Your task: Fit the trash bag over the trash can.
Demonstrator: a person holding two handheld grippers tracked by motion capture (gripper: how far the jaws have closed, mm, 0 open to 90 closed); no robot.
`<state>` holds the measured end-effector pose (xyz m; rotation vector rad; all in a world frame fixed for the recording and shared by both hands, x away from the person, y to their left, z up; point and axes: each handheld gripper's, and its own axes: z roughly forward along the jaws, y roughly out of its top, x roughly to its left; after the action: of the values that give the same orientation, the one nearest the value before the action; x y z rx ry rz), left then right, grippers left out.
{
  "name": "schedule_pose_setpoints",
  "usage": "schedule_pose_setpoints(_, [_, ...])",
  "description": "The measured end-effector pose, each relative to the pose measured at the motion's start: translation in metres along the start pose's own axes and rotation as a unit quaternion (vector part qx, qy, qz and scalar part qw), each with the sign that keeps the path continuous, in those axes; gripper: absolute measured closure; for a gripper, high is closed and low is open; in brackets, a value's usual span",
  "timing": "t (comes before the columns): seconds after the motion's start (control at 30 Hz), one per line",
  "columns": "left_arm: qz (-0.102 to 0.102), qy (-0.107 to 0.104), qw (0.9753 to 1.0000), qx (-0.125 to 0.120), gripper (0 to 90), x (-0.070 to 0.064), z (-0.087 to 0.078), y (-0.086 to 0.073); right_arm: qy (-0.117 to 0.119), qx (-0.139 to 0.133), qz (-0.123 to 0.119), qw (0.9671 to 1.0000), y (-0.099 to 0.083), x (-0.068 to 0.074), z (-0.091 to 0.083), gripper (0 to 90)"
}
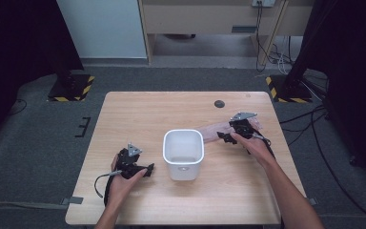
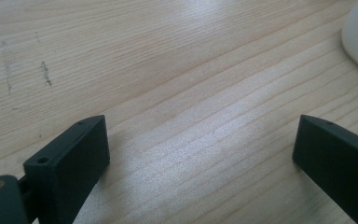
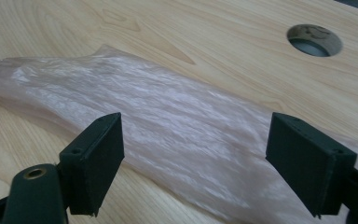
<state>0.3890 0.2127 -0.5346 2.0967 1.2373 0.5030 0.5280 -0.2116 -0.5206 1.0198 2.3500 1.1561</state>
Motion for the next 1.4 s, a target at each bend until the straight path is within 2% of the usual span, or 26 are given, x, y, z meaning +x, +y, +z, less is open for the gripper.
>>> schedule_pose_setpoints(0.1, [-0.001,0.001,1.0000,-0.003,2.5,-0.001,0.000,-0.001,0.016,-0.004,-0.005,0.9998,0.000,0.004,0.008,20.2])
schedule_pose_setpoints(0.23, [0.003,-0.001,0.9999,-0.010,2.4,-0.002,-0.002,-0.005,0.029,0.023,-0.027,0.9989,-0.001,0.009,0.020,19.1])
schedule_pose_setpoints(0.37, [0.004,-0.003,0.9999,-0.010,2.6,-0.002,-0.006,-0.009,0.037,0.038,-0.039,0.9978,0.002,0.014,0.030,19.2])
schedule_pose_setpoints(0.57, [0.005,-0.004,0.9999,-0.010,2.7,-0.003,-0.011,-0.014,0.037,0.039,-0.037,0.9979,0.005,0.015,0.036,18.5])
schedule_pose_setpoints(0.63, [0.004,-0.005,0.9999,-0.010,2.9,-0.003,-0.012,-0.015,0.032,0.034,-0.037,0.9982,0.004,0.013,0.035,26.7])
schedule_pose_setpoints(0.67, [0.004,-0.005,0.9999,-0.010,3.0,-0.003,-0.012,-0.015,0.032,0.034,-0.037,0.9982,0.004,0.013,0.035,26.7])
schedule_pose_setpoints(0.7, [0.003,-0.006,0.9999,-0.010,3.1,-0.003,-0.014,-0.016,0.024,0.033,-0.026,0.9988,0.004,0.011,0.032,38.8])
schedule_pose_setpoints(0.8, [0.003,-0.005,0.9999,-0.009,3.5,-0.003,-0.015,-0.017,0.015,0.033,-0.020,0.9991,0.003,0.009,0.028,54.3])
schedule_pose_setpoints(1.07, [0.001,-0.004,1.0000,-0.006,3.4,-0.004,-0.015,-0.016,0.021,0.034,-0.020,0.9990,0.003,0.011,0.025,80.5])
schedule_pose_setpoints(1.23, [0.002,-0.005,1.0000,-0.006,3.4,-0.003,-0.014,-0.016,0.024,0.027,-0.030,0.9989,0.001,0.013,0.025,89.6])
schedule_pose_setpoints(1.4, [0.003,-0.003,1.0000,-0.006,6.1,-0.003,-0.015,-0.015,0.029,0.018,-0.030,0.9990,-0.002,0.012,0.023,90.0])
